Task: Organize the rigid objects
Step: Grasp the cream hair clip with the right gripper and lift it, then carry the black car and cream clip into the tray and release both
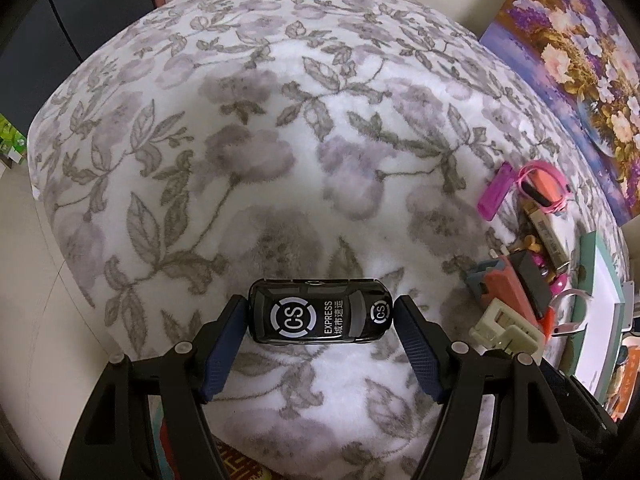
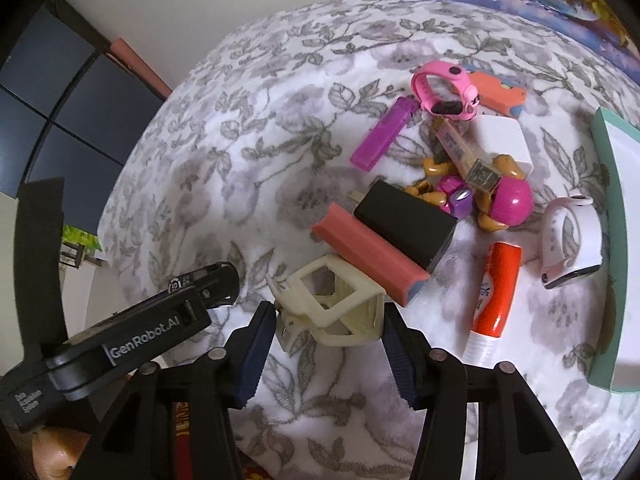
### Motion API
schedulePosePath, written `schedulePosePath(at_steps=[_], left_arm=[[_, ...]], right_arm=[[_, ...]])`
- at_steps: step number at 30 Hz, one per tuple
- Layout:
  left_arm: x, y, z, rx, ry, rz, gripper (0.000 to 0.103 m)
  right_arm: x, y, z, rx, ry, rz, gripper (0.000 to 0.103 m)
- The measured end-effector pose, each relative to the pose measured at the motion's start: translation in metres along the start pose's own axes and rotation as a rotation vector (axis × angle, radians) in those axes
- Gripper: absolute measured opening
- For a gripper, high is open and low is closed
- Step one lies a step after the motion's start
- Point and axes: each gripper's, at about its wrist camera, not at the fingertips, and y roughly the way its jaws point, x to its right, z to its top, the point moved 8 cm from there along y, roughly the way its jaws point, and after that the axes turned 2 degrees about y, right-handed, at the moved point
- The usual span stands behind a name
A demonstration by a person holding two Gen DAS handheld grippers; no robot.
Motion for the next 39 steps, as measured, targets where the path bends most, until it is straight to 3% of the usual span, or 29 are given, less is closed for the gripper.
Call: schedulePosePath(at_steps=[7, 13, 17, 23, 32, 39], left_arm=[[0.017, -0.029, 0.008, 0.056, 0.031, 0.007, 0.076], [0.059, -0.055, 0.02, 0.092, 0.103, -0.009, 0.076], [0.101, -0.077, 0.03, 0.13, 0.174, -0.028, 0.076], [0.179, -0.093, 0.028, 0.154, 0.303, -0.051, 0.076], [0.284, -0.079, 0.001, 0.1, 0.49, -0.071, 0.076], [0.338, -0.052, -0.012, 0.078, 0.588, -0.056, 0.076]], right_arm=[[0.009, -0.029, 0.006, 0.057, 0.032, 0.029, 0.057], [0.033, -0.065, 0.019, 0.138, 0.107, 0.057, 0.057], [0.064, -0.098, 0.034, 0.228, 0.149, -0.021, 0.057], [0.136, -0.139, 0.046, 0.31, 0.236, -0.209, 0.057], [0.245, -0.175, 0.04, 0.351, 0.447, -0.333, 0.057], [0.304, -0.189, 0.031, 0.371, 0.562, -0.402, 0.057]])
